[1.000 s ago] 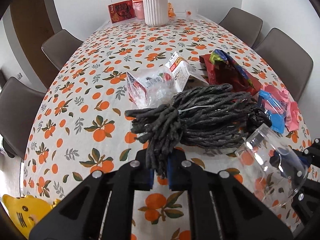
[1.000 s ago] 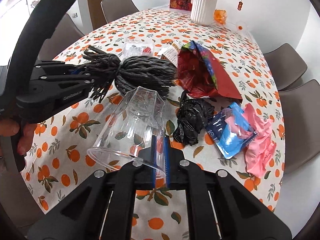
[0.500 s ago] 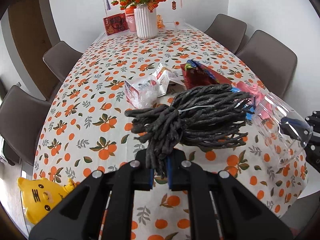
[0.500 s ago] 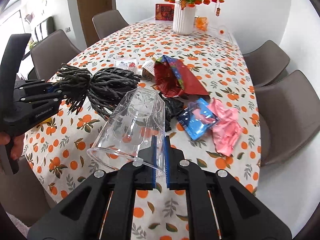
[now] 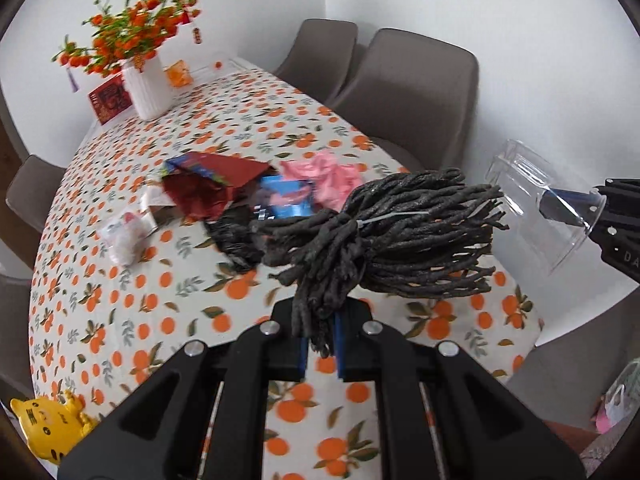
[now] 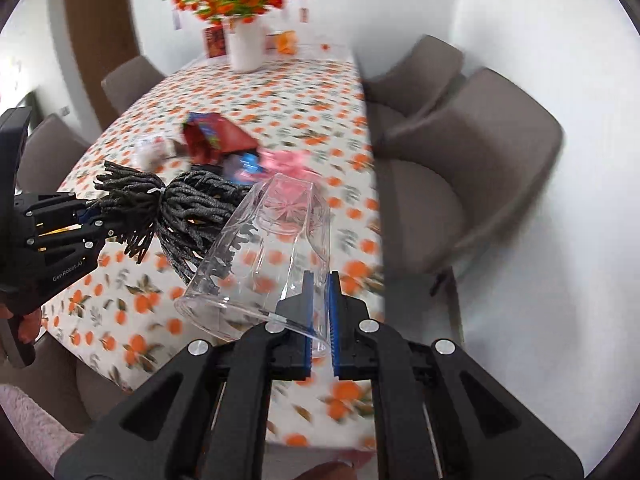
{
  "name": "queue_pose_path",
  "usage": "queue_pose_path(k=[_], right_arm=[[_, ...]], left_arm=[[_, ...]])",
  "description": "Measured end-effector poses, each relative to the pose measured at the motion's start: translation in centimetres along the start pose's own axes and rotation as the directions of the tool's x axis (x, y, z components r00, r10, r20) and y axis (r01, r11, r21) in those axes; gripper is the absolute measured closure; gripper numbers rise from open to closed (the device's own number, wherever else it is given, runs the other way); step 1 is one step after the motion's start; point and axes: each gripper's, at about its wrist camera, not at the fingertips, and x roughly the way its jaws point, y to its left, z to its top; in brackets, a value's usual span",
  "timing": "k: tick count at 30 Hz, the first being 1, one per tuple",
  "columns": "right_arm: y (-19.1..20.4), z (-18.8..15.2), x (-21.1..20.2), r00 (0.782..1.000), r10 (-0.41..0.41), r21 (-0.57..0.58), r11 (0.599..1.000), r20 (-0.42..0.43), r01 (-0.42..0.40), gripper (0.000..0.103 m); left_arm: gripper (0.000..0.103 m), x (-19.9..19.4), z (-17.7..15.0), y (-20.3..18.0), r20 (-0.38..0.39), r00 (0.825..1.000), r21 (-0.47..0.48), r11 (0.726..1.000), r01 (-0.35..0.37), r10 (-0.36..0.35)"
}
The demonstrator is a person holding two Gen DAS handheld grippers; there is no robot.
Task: Collect trash
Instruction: 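Carry the grey strands and clear cup off the table over the grey bin, then open the left tool to drop the strands while the right tool drops the cup into the bin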
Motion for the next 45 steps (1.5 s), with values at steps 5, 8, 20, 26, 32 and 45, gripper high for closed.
queue_pose_path(k=[5, 8, 20, 26, 32, 45], right_arm=[[-7.9, -3.9, -2.0, 0.997, -0.075, 0.102, 0.992, -0.032, 0.078, 0.097], [-12.1, -6.1, -3.0, 0.994, -0.1, 0.146, 0.984, -0.051, 0.107, 0.097], [-26.8, -13.2, -0.5, 0.983, -0.127, 0.194, 0.969, -0.13, 0.151, 0.097], [-30.3, -16.4, 5.1, 0.98, -0.087, 0.163, 0.98, -0.178, 0.116, 0.097], [-31.9, -19.9, 12.6, 0.969, -0.034, 0.163, 0.984, -0.244, 0.076, 0.097], [-31.6, -24.2, 22.6, 0.943, 0.014, 0.138, 0.99, -0.333, 0.034, 0.097]], left_arm=[[0.093, 2.7, 2.0, -8.3, -0.027, 0.997, 0.089, 0.993, 0.079, -0.077], [0.093, 4.5, 2.8, -13.2, -0.053, 0.993, 0.118, 0.986, 0.115, -0.109], [0.093, 14.9, 1.5, -29.8, -0.198, 0.973, 0.1, 0.985, 0.137, -0.116], [0.092, 21.9, -1.5, -34.1, -0.264, 0.964, 0.042, 0.998, 0.052, -0.039], [0.092, 31.0, -6.0, -35.8, -0.355, 0.934, 0.029, 0.999, -0.023, 0.032], [0.054, 40.3, -10.9, -36.1, -0.422, 0.904, 0.073, 0.996, -0.048, 0.074]])
